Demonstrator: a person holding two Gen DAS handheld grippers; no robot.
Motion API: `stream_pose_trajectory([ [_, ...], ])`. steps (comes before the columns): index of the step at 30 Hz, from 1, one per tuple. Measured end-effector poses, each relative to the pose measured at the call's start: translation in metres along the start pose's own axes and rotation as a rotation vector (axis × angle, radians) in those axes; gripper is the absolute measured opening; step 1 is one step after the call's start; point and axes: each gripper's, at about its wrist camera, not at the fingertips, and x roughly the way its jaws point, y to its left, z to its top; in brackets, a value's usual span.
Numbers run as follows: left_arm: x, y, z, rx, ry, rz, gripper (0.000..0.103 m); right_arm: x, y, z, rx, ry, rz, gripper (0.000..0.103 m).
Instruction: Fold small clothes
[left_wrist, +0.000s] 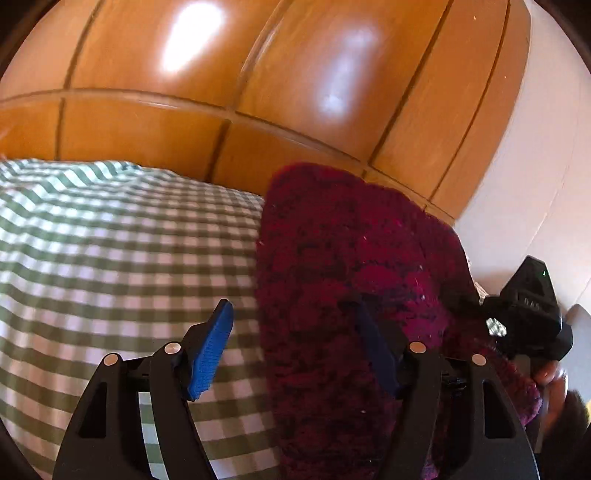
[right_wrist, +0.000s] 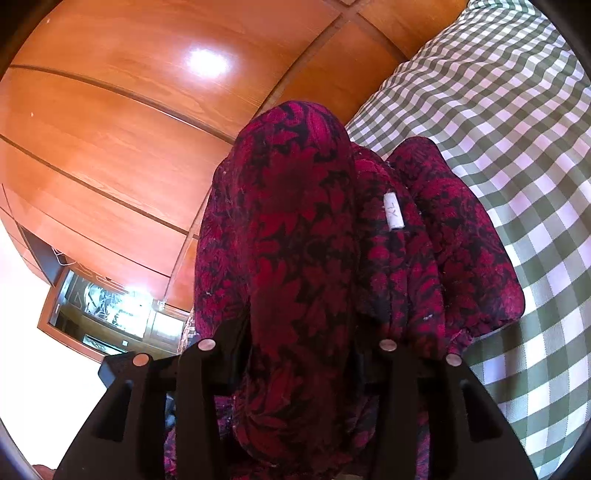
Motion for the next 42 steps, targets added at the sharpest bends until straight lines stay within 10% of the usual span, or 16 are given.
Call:
stream_pose_trajectory([
  [7, 0.012, -0.013, 0.004, 0.071, 0.023, -0.014, 0.068, -0.010, 0.001, 0.004, 0.046, -0.011, 0.115, 0.083],
  [18, 0.016, -0.014, 0.000, 0.081, 0.025, -0.005, 0.068, -0.018, 0.006, 0.004, 0.032, 0.003, 0.070, 0.086],
  [26, 0.024, -0.045, -0.013, 0.213, 0.046, 0.031, 0.076, -0.007, 0.034, 0.007, -0.124, 0.017, -0.101, 0.035],
  [42, 0.071, -0.116, -0.010, 0.425, 0.136, 0.252, 0.084, -0.029, -0.026, 0.037, -0.013, -0.098, -0.100, 0.033],
])
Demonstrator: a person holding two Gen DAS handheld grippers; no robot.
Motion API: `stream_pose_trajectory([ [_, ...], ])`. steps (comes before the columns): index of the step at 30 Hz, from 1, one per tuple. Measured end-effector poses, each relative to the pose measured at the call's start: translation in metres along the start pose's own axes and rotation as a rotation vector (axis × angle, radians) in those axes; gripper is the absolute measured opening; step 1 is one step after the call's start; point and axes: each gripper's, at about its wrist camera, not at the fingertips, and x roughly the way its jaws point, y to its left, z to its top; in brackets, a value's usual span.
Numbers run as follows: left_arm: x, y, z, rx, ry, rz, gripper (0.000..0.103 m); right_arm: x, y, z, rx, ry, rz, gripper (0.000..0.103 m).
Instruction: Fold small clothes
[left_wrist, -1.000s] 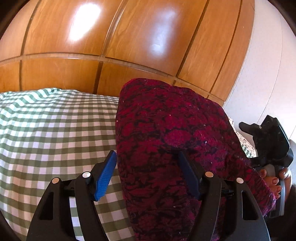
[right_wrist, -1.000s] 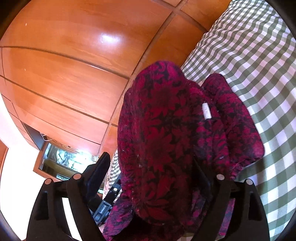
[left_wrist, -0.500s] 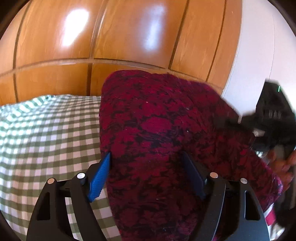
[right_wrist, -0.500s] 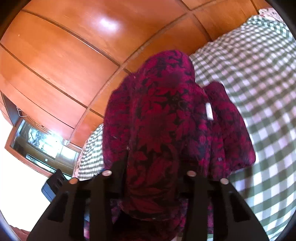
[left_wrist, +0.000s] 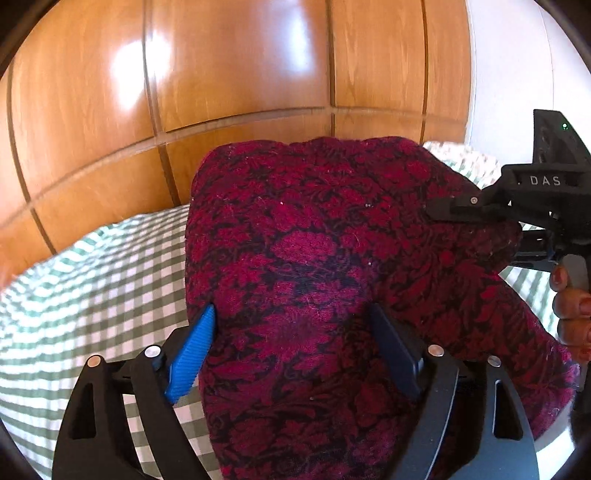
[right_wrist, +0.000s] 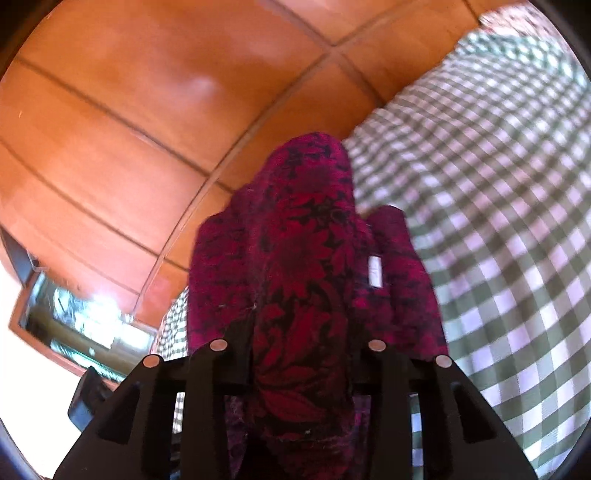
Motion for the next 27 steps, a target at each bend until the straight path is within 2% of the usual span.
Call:
stream_pose_trajectory([
  [6, 0.002, -0.008, 0.006, 0.010, 0.016, 0.028, 0.086, -0.002, -0.011, -0.009, 0.024, -0.058, 0.018, 0.034],
  [9, 0.001, -0.009, 0.006, 0.009, 0.018, 0.027, 0.087, -0.007, -0.003, -0.011, 0.010, -0.063, 0.003, 0.040],
  [13, 0.002, -0.010, 0.006, 0.003, 0.020, 0.026, 0.087, -0.018, 0.015, -0.018, -0.012, -0.074, -0.012, 0.067],
  [14, 0.001, -0.009, 0.006, 0.000, 0.020, 0.026, 0.087, -0.022, 0.021, -0.021, -0.029, -0.069, -0.030, 0.068],
  [17, 0.001, -0.008, 0.005, -0.006, 0.020, 0.024, 0.087, -0.030, 0.037, -0.030, -0.092, -0.024, -0.151, 0.068],
  [18, 0.001, -0.008, 0.005, -0.008, 0.019, 0.023, 0.087, -0.033, 0.040, -0.033, -0.103, -0.019, -0.163, 0.068],
  [22, 0.000, -0.005, 0.004, -0.014, 0.023, 0.019, 0.087, -0.048, 0.050, -0.052, -0.118, 0.005, -0.139, 0.068],
  [25, 0.000, -0.007, 0.005, -0.016, 0.024, 0.021, 0.087, -0.048, 0.062, -0.069, -0.158, 0.067, -0.095, 0.059],
  [27, -0.001, -0.007, 0.006, -0.017, 0.026, 0.021, 0.087, -0.041, 0.075, -0.082, -0.233, 0.104, -0.135, 0.050],
])
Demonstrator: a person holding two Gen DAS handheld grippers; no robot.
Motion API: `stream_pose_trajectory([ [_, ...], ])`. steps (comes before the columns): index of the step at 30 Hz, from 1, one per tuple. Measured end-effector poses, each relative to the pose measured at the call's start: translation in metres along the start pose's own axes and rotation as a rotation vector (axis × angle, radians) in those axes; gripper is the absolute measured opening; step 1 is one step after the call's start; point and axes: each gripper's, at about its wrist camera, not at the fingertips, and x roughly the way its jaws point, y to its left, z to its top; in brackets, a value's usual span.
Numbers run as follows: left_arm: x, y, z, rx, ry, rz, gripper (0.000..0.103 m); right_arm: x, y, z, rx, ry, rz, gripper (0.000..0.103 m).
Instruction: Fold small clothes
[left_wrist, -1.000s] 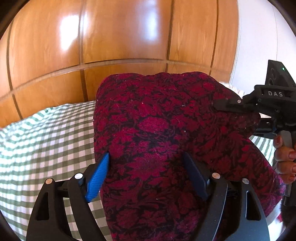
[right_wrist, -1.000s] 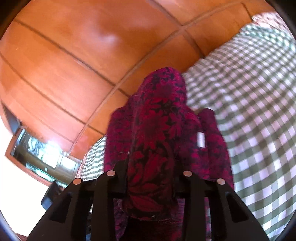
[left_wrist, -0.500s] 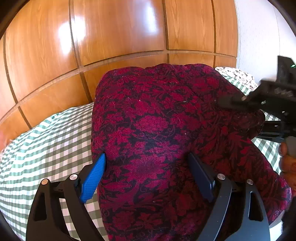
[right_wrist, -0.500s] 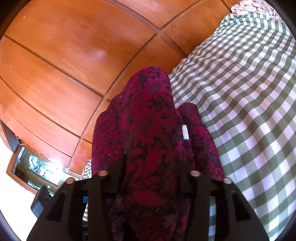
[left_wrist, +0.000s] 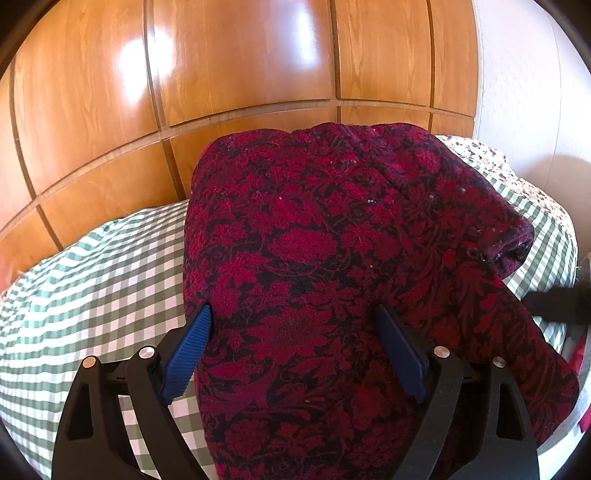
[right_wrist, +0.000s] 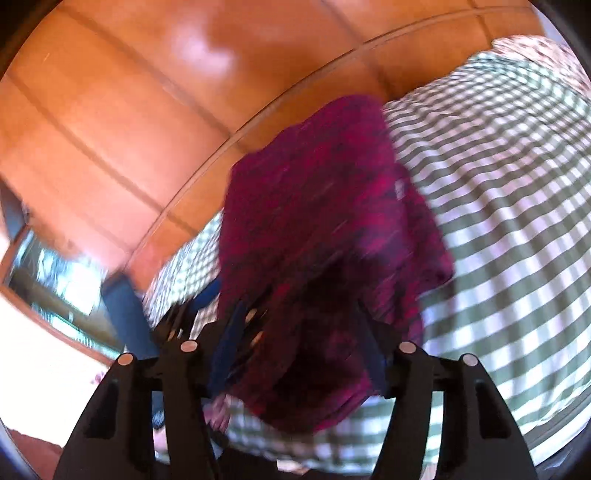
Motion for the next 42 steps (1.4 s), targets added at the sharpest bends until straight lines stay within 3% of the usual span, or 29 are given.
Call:
stream_pose_trajectory([
  [4, -0.002, 0.002, 0.001, 0.000, 0.002, -0.006, 0.087, 0.012, 0.006, -0.007, -0.060, 0.004, -0.078, 0.009],
  [8, -0.017, 0.013, 0.011, -0.027, -0.001, -0.061, 0.087, 0.003, -0.003, -0.007, -0.055, -0.014, -0.078, 0.008],
  [14, -0.046, 0.008, 0.040, 0.045, -0.153, -0.018, 0.087, -0.011, -0.012, -0.003, -0.047, -0.040, -0.102, 0.007],
  [17, -0.032, -0.007, 0.043, 0.126, -0.164, 0.014, 0.087, 0.000, -0.026, -0.008, 0.001, 0.002, -0.116, 0.007],
  [19, -0.009, -0.023, 0.039, 0.194, -0.118, -0.026, 0.087, 0.011, -0.037, -0.015, 0.009, 0.017, -0.126, 0.007],
  [20, 0.005, -0.035, 0.033, 0.241, -0.093, -0.012, 0.093, 0.016, -0.043, -0.019, 0.014, 0.024, -0.129, 0.007],
  [22, 0.020, -0.051, 0.022, 0.316, -0.099, 0.046, 0.093, 0.014, -0.048, -0.023, 0.037, 0.000, -0.079, 0.008],
  [24, 0.021, -0.055, 0.019, 0.322, -0.125, 0.067, 0.093, 0.004, -0.047, -0.022, 0.030, -0.018, -0.056, 0.018],
  [26, 0.018, -0.052, 0.021, 0.304, -0.129, 0.052, 0.093, -0.018, -0.046, -0.019, 0.009, -0.092, -0.105, 0.037],
  [28, 0.017, -0.049, 0.020, 0.299, -0.135, 0.043, 0.093, -0.034, -0.051, -0.013, 0.043, -0.157, -0.115, 0.039],
  [30, 0.013, -0.050, 0.019, 0.300, -0.150, 0.043, 0.093, -0.048, -0.062, -0.003, 0.138, -0.235, -0.061, 0.046],
  [33, 0.011, -0.059, 0.016, 0.322, -0.171, 0.061, 0.093, -0.041, -0.062, 0.018, 0.179, -0.230, -0.044, 0.055],
  [36, 0.007, -0.059, 0.015, 0.318, -0.185, 0.046, 0.093, -0.009, -0.052, 0.036, 0.137, -0.136, -0.177, 0.054],
  [38, 0.005, -0.055, 0.015, 0.303, -0.190, 0.036, 0.094, 0.008, -0.054, 0.043, 0.170, -0.111, -0.167, 0.037],
  [40, 0.001, -0.053, 0.017, 0.292, -0.199, 0.026, 0.094, 0.003, -0.044, 0.053, 0.094, -0.145, -0.207, 0.027],
  [42, -0.006, -0.056, 0.023, 0.281, -0.208, -0.023, 0.094, -0.009, -0.036, 0.062, 0.041, -0.197, -0.238, 0.025],
])
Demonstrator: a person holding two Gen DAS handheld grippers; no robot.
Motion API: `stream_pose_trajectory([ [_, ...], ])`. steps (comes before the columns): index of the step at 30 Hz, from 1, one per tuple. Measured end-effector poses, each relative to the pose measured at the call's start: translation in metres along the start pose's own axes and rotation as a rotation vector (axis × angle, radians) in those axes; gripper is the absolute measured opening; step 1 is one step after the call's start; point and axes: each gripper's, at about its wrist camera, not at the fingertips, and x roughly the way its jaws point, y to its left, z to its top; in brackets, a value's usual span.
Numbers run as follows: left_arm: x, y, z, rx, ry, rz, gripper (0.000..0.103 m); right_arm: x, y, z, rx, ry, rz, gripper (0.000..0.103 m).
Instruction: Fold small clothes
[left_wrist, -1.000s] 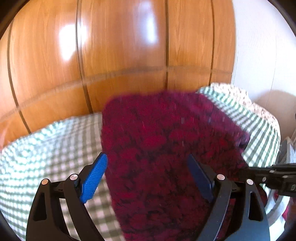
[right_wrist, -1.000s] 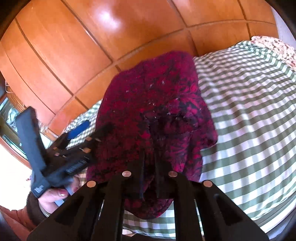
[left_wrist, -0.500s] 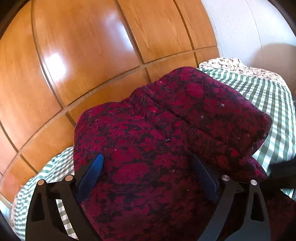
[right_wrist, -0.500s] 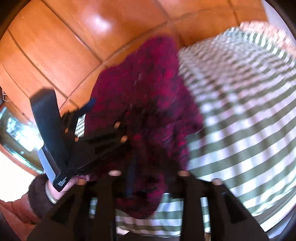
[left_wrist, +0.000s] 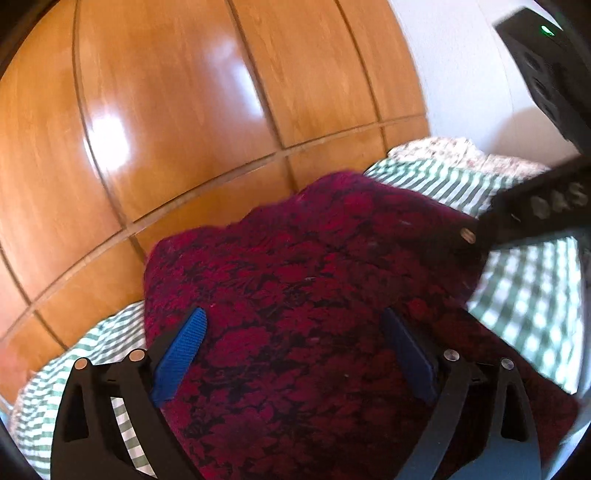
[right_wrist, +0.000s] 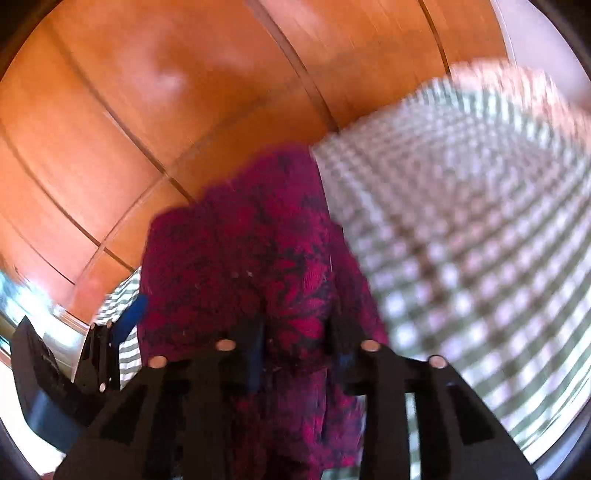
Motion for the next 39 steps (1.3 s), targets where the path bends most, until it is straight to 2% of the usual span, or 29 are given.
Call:
stream_pose_trajectory([
  [2, 0.001, -0.008, 0.007, 0.014, -0.005, -0.010, 0.094, 0.002, -0.005, 0.007, 0.019, -0.014, -0.035, 0.024],
  [5, 0.016, -0.018, 0.007, 0.017, 0.041, -0.036, 0.094, 0.026, -0.032, -0.002, 0.098, 0.016, -0.078, 0.024],
  [8, 0.015, -0.025, 0.001, 0.050, 0.031, -0.049, 0.095, 0.040, -0.066, -0.024, 0.256, 0.034, 0.028, 0.026],
  [10, 0.004, -0.027, -0.001, 0.075, 0.011, -0.064, 0.095, 0.036, -0.068, -0.027, 0.262, 0.019, 0.046, 0.028],
  [13, -0.013, -0.014, -0.001, 0.029, -0.011, -0.063, 0.095, 0.031, -0.060, -0.026, 0.193, 0.006, -0.006, 0.030],
  [16, -0.027, 0.013, -0.002, -0.071, -0.044, 0.003, 0.095, 0.027, -0.061, -0.031, 0.183, -0.008, -0.033, 0.030],
  [19, -0.030, 0.043, -0.003, -0.141, -0.055, 0.111, 0.097, 0.026, -0.067, -0.035, 0.205, -0.012, -0.047, 0.032],
  [20, -0.023, 0.054, -0.004, -0.161, -0.033, 0.145, 0.097, 0.025, -0.069, -0.035, 0.216, -0.012, -0.036, 0.034],
  [21, -0.016, 0.059, -0.006, -0.175, 0.002, 0.148, 0.097, 0.025, -0.069, -0.032, 0.222, -0.014, -0.030, 0.035],
  [22, 0.000, 0.065, -0.010, -0.201, 0.062, 0.112, 0.097, 0.023, -0.069, -0.034, 0.230, -0.018, -0.026, 0.038],
  [24, 0.021, 0.066, -0.016, -0.241, 0.121, 0.032, 0.097, 0.020, -0.068, -0.036, 0.246, -0.020, -0.012, 0.043],
  [25, 0.032, 0.061, -0.020, -0.229, 0.162, 0.001, 0.098, 0.018, -0.068, -0.035, 0.257, -0.019, -0.012, 0.045],
  [27, 0.040, 0.043, -0.021, -0.130, 0.159, 0.044, 0.098, 0.011, -0.072, -0.034, 0.305, -0.029, 0.006, 0.063],
  [28, 0.039, 0.040, -0.020, -0.110, 0.159, 0.054, 0.098, 0.005, -0.074, -0.034, 0.333, -0.038, 0.026, 0.077],
  [32, 0.041, 0.049, -0.019, -0.156, 0.164, 0.023, 0.098, -0.008, -0.072, -0.030, 0.371, -0.032, 0.080, 0.083],
  [35, 0.037, 0.056, -0.019, -0.194, 0.145, 0.015, 0.098, 0.001, -0.062, -0.034, 0.375, 0.039, 0.138, 0.087],
  [39, 0.018, 0.067, -0.019, -0.258, 0.118, -0.016, 0.098, 0.020, -0.055, -0.042, 0.374, 0.128, 0.153, 0.091],
])
